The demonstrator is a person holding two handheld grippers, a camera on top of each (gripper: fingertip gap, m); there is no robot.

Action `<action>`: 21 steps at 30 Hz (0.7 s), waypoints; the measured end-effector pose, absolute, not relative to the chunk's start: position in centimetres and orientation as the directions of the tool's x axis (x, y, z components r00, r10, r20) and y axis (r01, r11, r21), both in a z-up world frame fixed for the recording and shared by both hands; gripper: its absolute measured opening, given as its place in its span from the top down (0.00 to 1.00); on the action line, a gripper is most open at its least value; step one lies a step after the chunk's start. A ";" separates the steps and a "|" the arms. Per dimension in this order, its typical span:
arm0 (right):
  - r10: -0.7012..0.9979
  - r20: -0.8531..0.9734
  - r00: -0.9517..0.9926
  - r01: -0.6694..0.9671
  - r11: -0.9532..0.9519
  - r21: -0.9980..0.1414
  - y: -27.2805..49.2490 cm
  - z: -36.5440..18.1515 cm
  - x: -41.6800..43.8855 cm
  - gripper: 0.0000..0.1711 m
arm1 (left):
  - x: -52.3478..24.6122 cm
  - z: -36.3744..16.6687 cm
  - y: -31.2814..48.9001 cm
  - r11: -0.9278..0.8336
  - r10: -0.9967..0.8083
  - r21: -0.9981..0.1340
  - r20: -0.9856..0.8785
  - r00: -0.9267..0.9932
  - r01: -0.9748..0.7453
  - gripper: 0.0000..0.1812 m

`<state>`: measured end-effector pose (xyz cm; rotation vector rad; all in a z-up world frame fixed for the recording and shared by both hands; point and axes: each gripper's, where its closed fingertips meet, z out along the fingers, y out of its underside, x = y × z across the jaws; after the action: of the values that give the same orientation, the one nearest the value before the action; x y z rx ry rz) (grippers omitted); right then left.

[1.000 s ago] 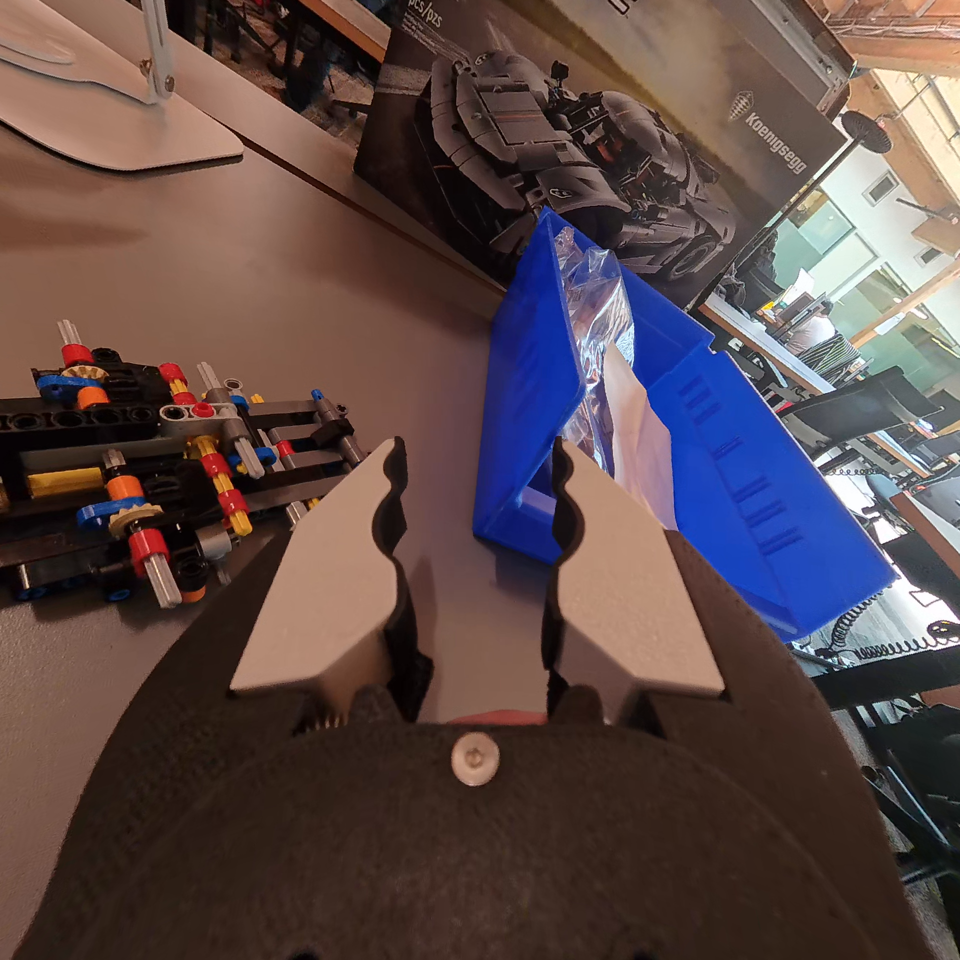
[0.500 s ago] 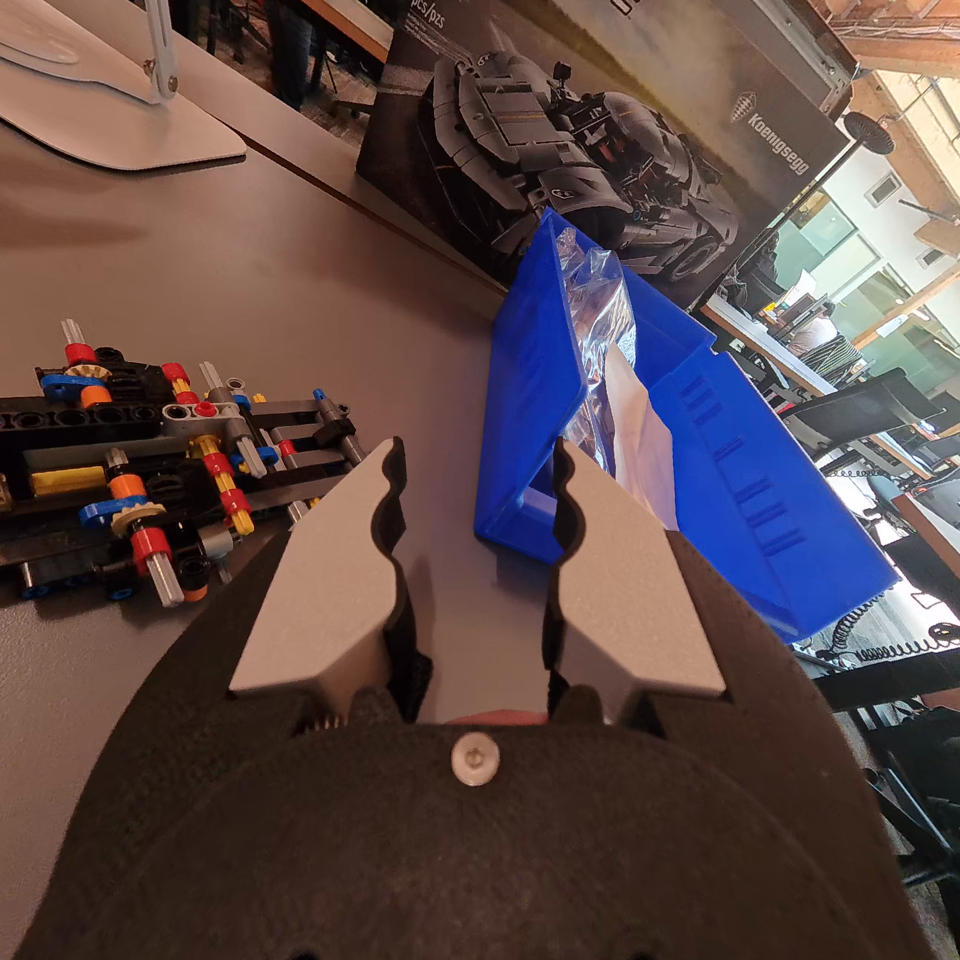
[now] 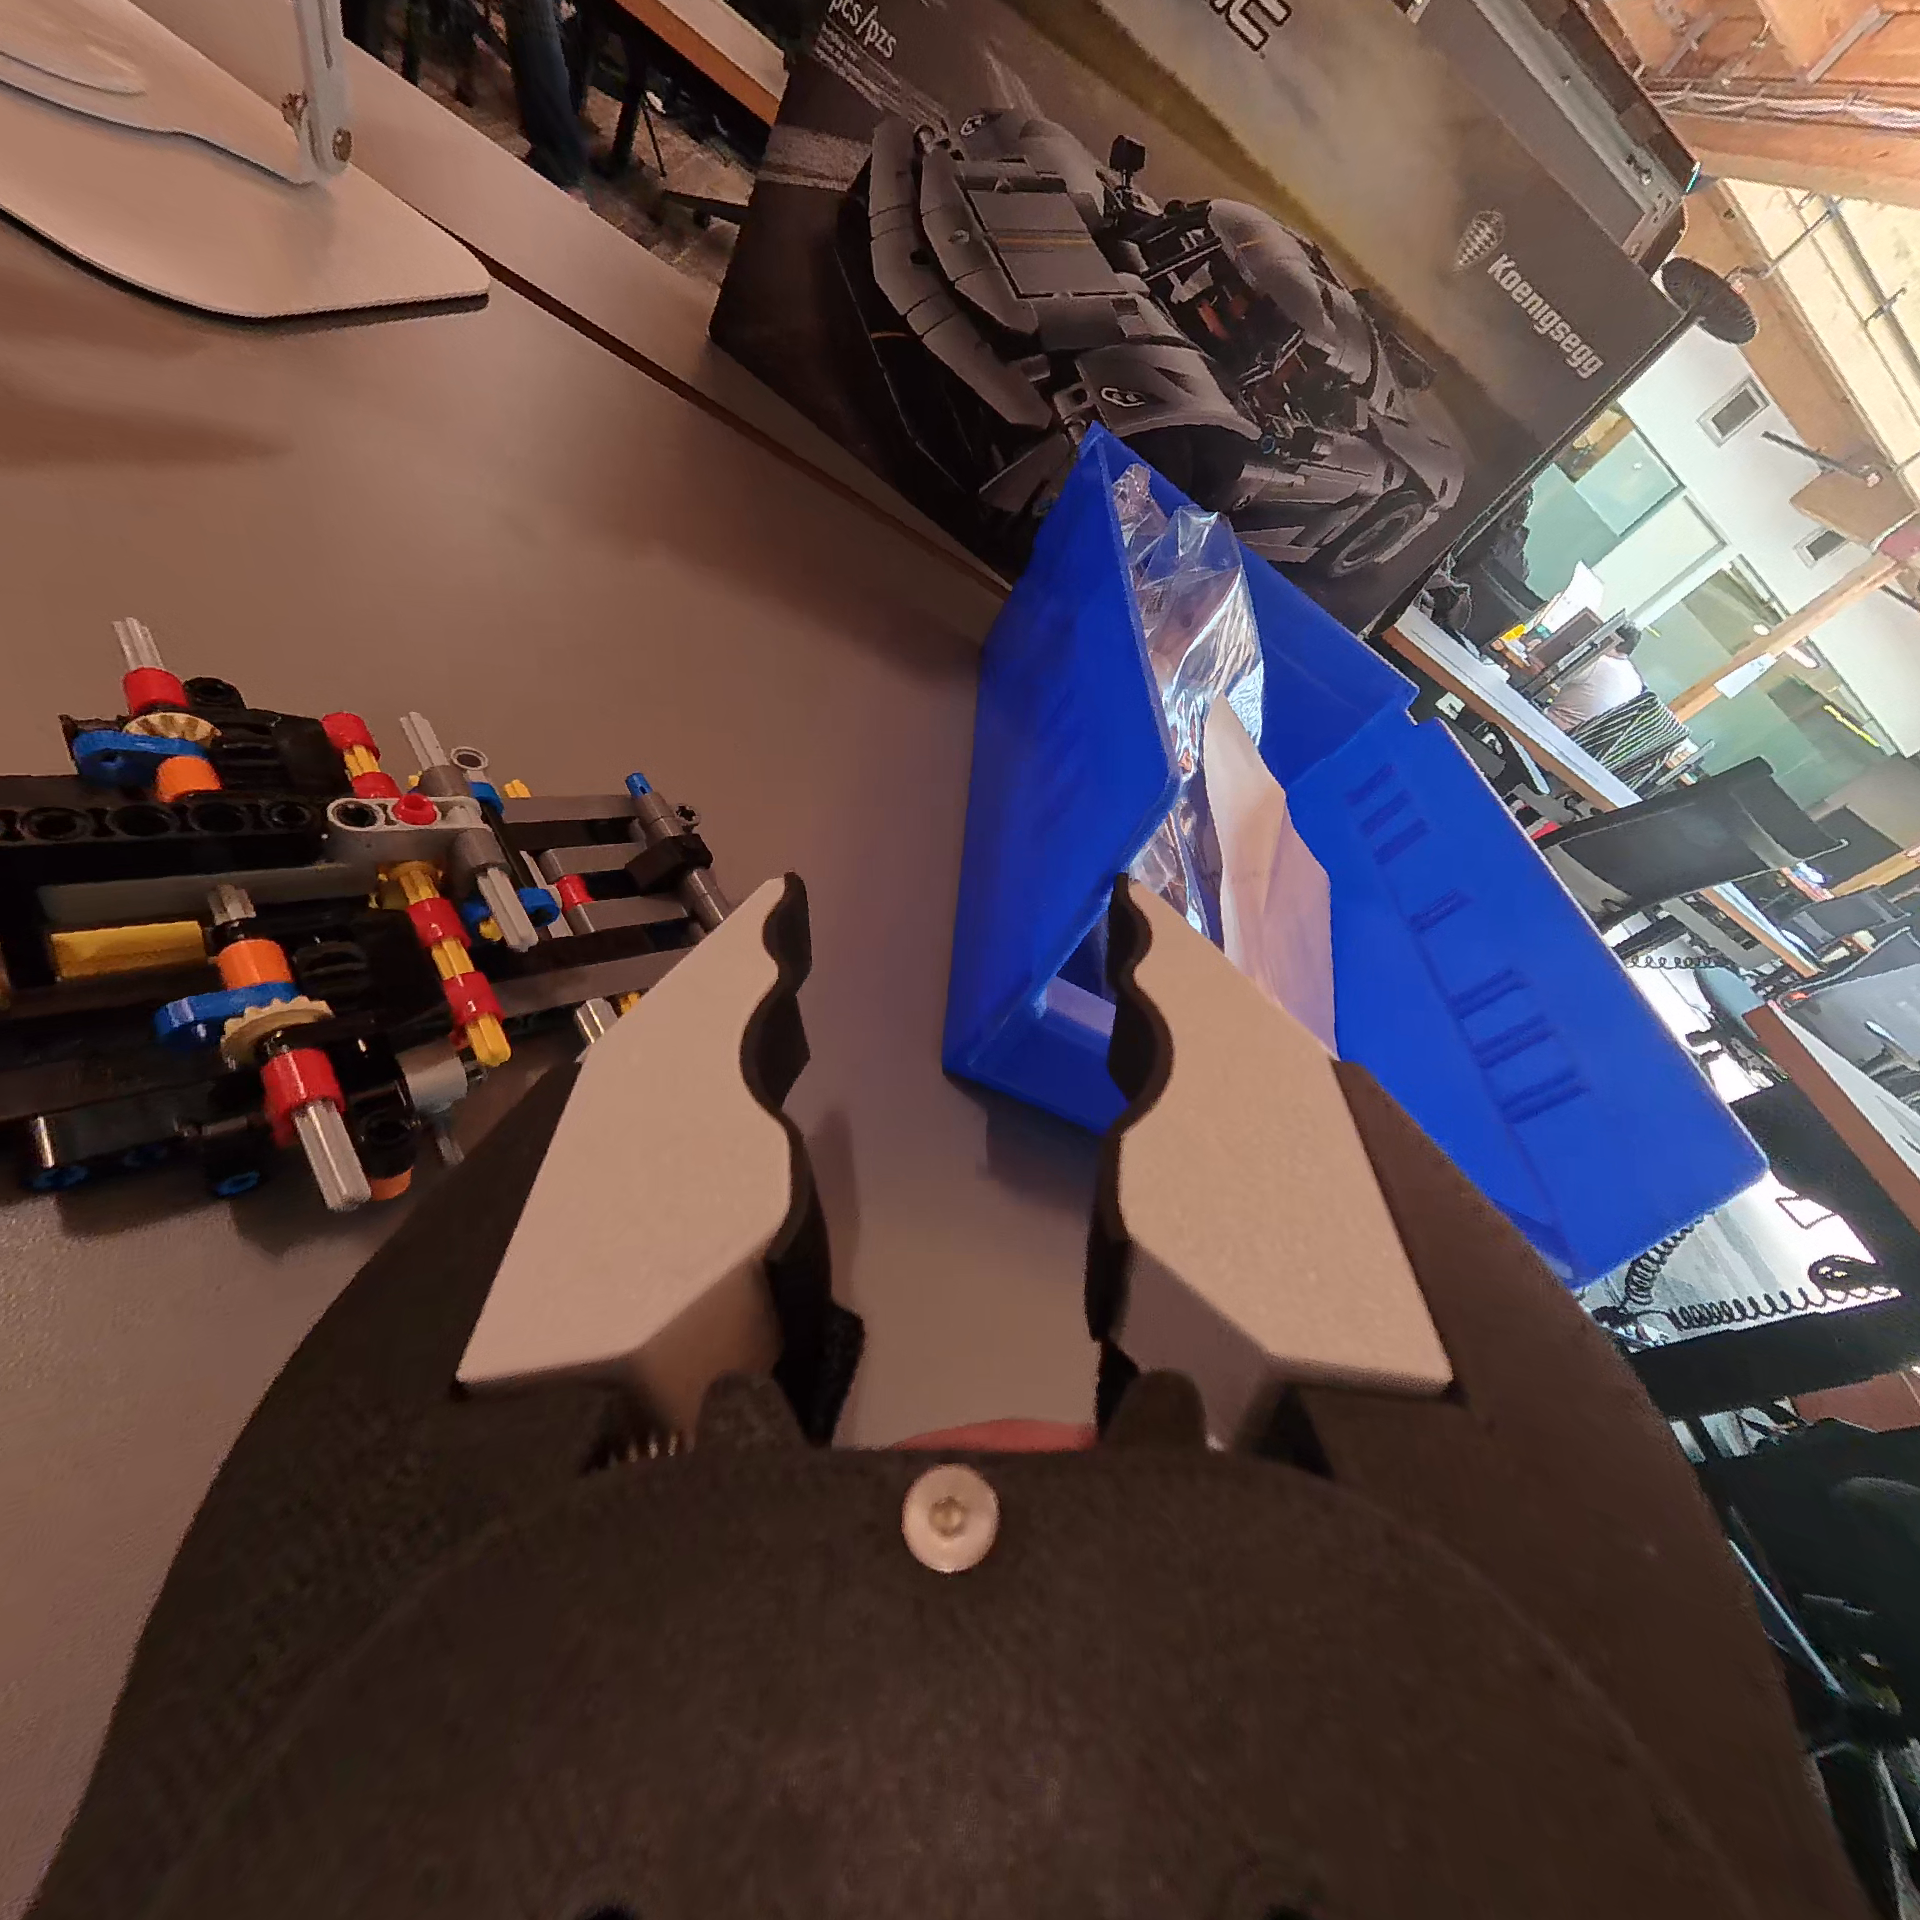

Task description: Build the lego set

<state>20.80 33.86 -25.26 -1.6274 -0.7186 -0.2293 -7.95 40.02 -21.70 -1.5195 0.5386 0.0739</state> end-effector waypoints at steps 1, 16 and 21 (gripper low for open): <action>0.323 0.527 0.786 0.562 -0.017 -0.827 33.8 -25.1 20.7 0.68 | -8.0 -21.7 40.0 0.073 -0.281 -0.926 -0.376 0.883 -0.371 0.69; 0.806 0.317 0.499 0.570 -0.030 -0.821 21.0 -23.1 7.1 0.85 | -9.3 -19.5 39.5 0.127 -0.260 -0.947 -0.320 0.911 -0.296 0.71; 0.871 0.334 0.359 0.688 -0.005 -0.726 21.4 -23.9 2.6 0.89 | -11.9 -17.8 39.2 0.176 -0.175 -0.904 -0.418 0.891 -0.390 0.74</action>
<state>2.63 21.39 -23.94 -1.7459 -1.3854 0.2634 -11.88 39.22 -17.85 -1.4023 0.4868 0.1609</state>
